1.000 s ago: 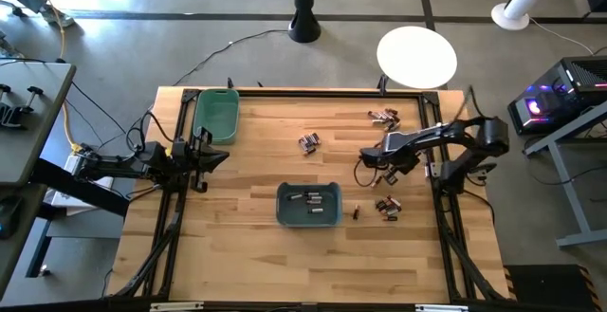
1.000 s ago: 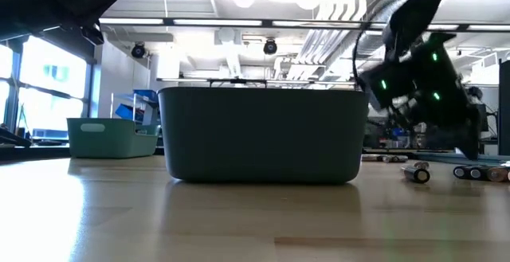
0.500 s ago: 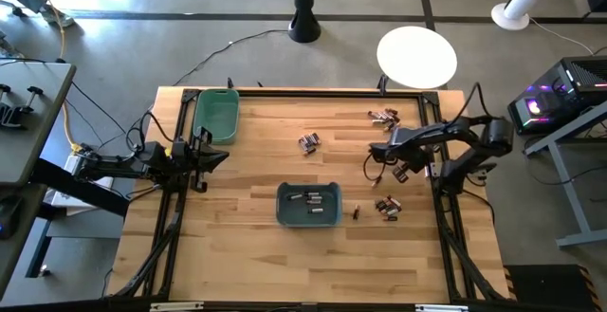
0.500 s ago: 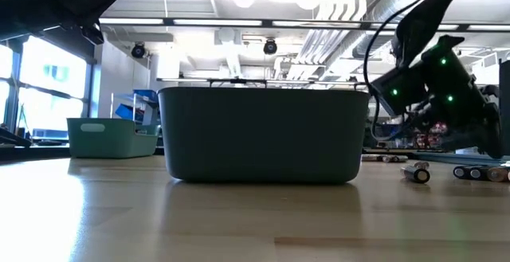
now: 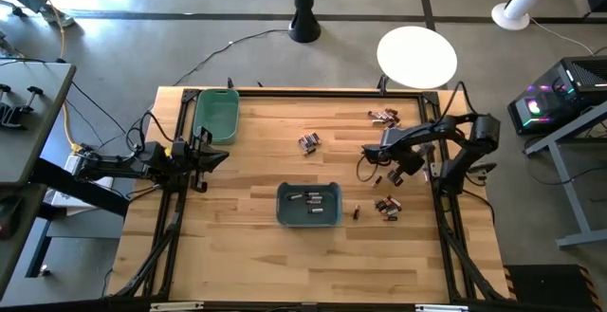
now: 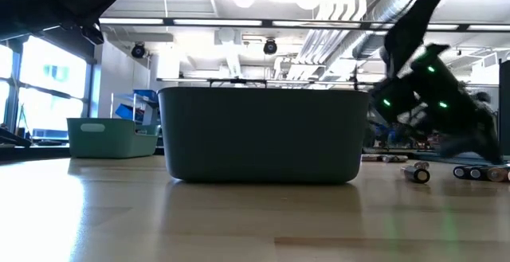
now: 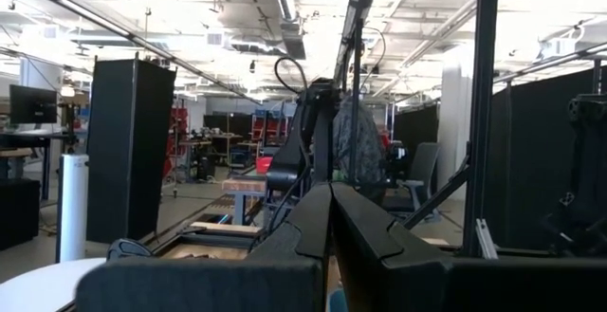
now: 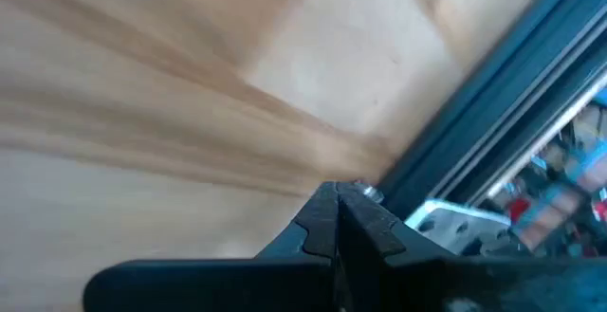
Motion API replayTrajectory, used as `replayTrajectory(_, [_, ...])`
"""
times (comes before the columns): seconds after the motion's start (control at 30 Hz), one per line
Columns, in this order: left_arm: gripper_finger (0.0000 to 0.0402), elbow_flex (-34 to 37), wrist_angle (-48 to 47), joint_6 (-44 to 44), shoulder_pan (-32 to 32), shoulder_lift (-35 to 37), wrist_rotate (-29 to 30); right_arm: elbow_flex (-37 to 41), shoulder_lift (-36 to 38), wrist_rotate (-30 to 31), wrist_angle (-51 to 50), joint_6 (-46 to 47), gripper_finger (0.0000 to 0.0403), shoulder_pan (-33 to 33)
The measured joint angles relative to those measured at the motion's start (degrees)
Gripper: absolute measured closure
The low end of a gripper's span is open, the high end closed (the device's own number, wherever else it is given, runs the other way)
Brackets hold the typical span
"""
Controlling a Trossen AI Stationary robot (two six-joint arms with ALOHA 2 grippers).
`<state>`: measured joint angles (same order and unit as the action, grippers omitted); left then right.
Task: Sort batteries
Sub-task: Put the silver battery into the blue bin
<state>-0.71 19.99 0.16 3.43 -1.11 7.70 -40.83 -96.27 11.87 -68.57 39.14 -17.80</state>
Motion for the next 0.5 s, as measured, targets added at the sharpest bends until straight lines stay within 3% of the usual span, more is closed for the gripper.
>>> replayTrajectory(0.27, [0.0396, 0.0, 0.5, 0.0, 0.0, 0.0, 0.3, -8.9, 1.1, 1.0, -7.4, -0.2, 0.0403, 3.4])
replayTrajectory(0.5, [0.0396, 0.0, 0.4, -0.6, 0.0, 0.0, 0.3, -8.9, 2.1, 0.1, -8.8, 3.6, 0.0401, 3.6])
